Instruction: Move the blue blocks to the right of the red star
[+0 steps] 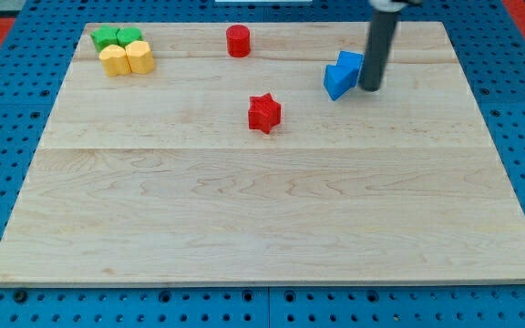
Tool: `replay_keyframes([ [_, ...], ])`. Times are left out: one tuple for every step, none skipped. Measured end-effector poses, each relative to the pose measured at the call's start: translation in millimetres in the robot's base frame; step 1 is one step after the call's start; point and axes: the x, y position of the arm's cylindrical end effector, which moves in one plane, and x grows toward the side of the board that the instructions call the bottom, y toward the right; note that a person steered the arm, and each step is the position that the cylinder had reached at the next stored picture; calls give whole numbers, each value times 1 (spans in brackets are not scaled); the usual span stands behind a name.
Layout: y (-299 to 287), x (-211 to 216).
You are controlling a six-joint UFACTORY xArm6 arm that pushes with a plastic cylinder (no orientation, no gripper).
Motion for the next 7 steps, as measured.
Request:
replay_keyframes([
  [12,-46],
  [-10,-46],
  [-37,-4],
  [-61,17],
  [-30,-23],
  [-57,-72],
  [-64,-53],
])
